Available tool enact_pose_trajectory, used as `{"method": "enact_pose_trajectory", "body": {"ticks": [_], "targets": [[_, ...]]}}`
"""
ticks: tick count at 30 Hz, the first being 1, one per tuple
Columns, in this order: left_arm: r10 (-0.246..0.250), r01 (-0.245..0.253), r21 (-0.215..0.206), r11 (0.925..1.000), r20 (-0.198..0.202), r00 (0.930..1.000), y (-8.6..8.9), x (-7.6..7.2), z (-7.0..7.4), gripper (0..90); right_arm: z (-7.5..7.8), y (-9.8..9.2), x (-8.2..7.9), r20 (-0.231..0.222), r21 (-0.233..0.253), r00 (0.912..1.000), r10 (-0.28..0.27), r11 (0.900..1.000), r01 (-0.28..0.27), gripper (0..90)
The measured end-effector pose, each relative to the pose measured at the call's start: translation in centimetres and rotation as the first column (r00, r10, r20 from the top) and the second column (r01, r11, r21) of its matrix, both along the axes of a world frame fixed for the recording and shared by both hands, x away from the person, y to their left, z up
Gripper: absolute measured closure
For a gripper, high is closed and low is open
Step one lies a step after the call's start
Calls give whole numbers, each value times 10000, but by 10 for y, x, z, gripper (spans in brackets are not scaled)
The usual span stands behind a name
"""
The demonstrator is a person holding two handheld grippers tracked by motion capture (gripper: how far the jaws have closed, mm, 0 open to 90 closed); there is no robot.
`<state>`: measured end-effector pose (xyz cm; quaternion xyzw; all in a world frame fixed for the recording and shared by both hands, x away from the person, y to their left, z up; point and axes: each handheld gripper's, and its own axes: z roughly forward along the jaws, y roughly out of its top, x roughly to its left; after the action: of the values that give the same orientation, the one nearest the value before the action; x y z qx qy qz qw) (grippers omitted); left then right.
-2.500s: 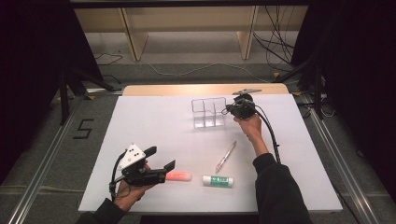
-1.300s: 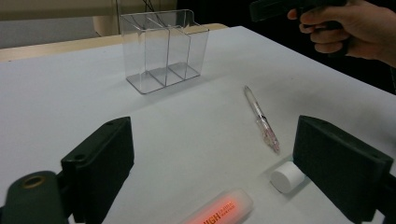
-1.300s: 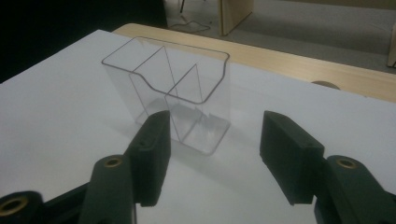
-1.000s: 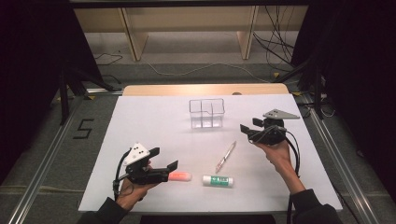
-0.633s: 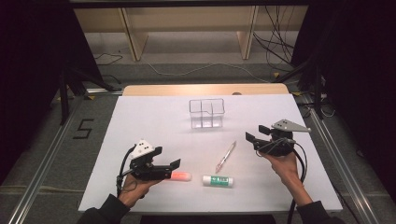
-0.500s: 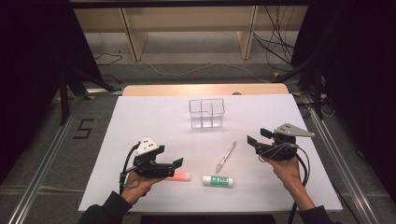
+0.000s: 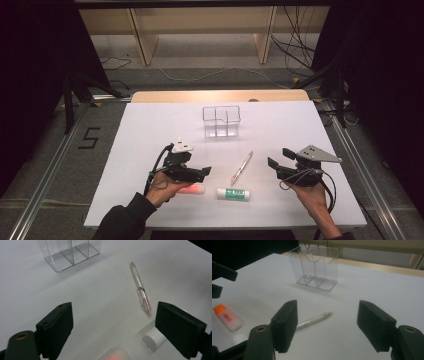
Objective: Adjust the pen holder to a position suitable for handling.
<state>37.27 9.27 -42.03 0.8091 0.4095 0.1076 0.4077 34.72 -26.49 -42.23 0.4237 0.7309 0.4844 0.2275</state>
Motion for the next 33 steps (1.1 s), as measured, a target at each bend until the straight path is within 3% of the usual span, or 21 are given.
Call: {"method": "enact_pose_trajectory", "body": {"ticks": [4,14,16,23,33], "targets": [[-215,216,141,9997,-112,9997,-14,4,1,141,2,0,-9,233,107,9997,35,9999,-37,334],[-676,696,507,9963,-398,9969,-39,13,-2,141,-1,-5,-24,315,182,9995,-51,9998,45,329],[-690,714,520,9961,-472,9965,-43,14,-3,142,-2,-6,-25,334,144,9994,-46,9999,41,328],[-906,984,1198,9879,-692,9935,-56,17,-4,144,-3,-4,-30,278,-99,9996,-92,9999,95,323],[-857,969,1352,9861,-868,9925,-68,23,-2,144,-3,-4,-36,396,-243,9991,-173,9995,183,322]]}}
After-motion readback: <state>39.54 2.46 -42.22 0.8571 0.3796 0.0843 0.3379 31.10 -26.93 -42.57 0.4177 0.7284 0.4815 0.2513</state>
